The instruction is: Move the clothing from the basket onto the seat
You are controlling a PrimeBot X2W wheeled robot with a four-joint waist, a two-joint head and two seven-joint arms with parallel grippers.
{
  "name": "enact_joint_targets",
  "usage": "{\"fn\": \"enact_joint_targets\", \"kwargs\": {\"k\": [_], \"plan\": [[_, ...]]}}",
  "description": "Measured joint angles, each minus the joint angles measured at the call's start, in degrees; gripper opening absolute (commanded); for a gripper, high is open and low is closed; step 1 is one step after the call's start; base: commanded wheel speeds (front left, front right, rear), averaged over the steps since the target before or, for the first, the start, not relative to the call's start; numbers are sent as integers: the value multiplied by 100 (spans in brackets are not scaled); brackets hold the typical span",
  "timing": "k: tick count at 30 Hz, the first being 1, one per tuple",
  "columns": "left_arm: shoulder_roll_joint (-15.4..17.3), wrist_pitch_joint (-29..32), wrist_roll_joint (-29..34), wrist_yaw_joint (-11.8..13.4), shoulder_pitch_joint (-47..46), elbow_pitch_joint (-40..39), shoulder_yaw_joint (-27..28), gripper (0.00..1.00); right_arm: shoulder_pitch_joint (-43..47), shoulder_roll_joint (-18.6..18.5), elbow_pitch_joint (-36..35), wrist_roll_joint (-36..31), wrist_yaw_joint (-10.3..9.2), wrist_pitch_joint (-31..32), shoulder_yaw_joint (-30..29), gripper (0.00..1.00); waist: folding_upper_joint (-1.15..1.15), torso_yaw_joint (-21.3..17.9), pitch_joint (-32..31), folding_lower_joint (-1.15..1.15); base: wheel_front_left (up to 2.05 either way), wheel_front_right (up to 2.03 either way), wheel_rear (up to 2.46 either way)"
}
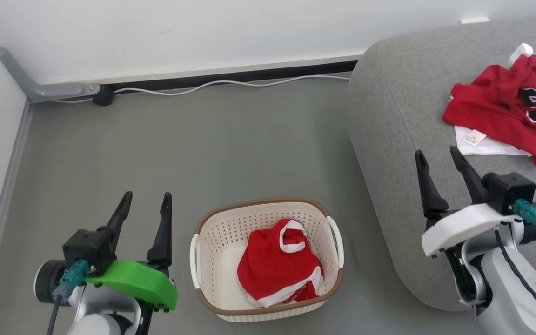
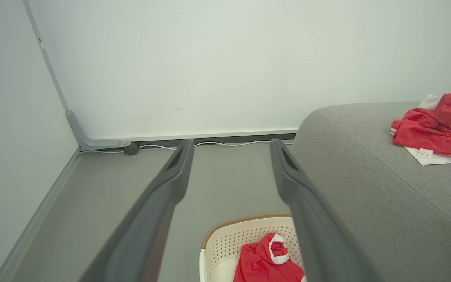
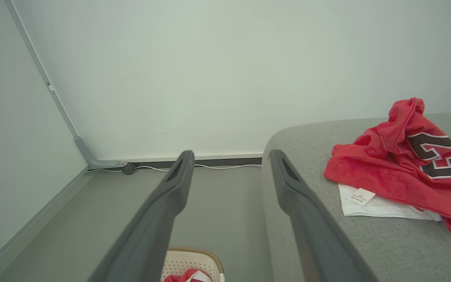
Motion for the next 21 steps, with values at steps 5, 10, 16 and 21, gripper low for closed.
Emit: {"fn": "enact_joint_targets", "kwargs": {"k": [5,10,16,21], "plan": [[1,18,1,0,154,-38,59,100,320,-1,-260,0,-98,129,-36,100,0,24,-39,0,0,0,0],[-2,18,2,1,254,-82,120,100,597,-40,-532,0,-192,237,-137,100,0,36,-55,0,0,0,0],[-11,25,2,15,300,-113,157,100,757,-49,-770,-3,-205,314,-151,100,0,37,-56,0,0,0,0],[-27,70,7,15,327,-141,162,100,866,-52,-982,-21,-243,413,-180,100,0,41,-45,0,0,0,0]]}}
